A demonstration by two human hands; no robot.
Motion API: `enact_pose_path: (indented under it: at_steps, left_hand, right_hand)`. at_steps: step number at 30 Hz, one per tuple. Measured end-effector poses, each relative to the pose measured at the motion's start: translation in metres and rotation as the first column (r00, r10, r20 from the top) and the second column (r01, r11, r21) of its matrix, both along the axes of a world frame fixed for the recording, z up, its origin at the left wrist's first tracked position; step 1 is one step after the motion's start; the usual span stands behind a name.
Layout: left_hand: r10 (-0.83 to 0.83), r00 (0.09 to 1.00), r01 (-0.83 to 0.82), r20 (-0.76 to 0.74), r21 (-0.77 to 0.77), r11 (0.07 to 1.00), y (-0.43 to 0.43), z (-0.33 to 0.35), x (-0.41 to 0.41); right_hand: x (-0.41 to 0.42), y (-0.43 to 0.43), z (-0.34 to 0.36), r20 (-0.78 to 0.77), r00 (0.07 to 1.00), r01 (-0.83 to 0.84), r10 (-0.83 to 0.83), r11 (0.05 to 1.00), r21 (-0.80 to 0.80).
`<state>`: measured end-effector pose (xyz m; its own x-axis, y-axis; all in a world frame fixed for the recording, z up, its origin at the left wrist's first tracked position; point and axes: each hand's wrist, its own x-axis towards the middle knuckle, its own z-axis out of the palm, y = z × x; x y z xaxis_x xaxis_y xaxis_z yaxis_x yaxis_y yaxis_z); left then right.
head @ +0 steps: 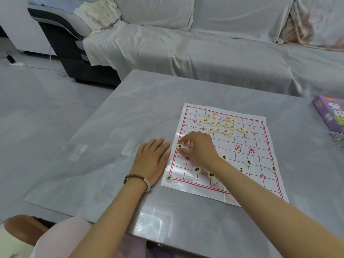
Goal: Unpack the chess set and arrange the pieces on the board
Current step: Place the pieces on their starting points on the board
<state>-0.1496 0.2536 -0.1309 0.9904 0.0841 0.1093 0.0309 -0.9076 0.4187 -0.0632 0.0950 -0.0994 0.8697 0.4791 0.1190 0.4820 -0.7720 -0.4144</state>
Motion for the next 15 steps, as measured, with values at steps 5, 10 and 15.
enact_pose_path:
  at_steps: [5, 10, 15]
  left_hand:
    - [0.000, 1.000, 0.000, -0.002, 0.001, 1.000, 0.001, -0.001, 0.001]
    - [-0.011, 1.000, 0.011, 0.003, 0.006, 1.000, 0.001, -0.002, 0.001]
    - [-0.031, 0.999, 0.033, 0.024, -0.092, 0.995, 0.002, 0.001, -0.001]
  right_hand:
    - [0.001, 0.003, 0.001, -0.011, 1.000, 0.003, -0.003, 1.000, -0.002]
    - [-0.001, 0.000, 0.005, -0.026, 0.999, -0.028, 0.029, 0.999, 0.020]
    - [-0.006, -0.032, 0.021, -0.002, 0.999, -0.053, 0.053, 0.992, 0.115]
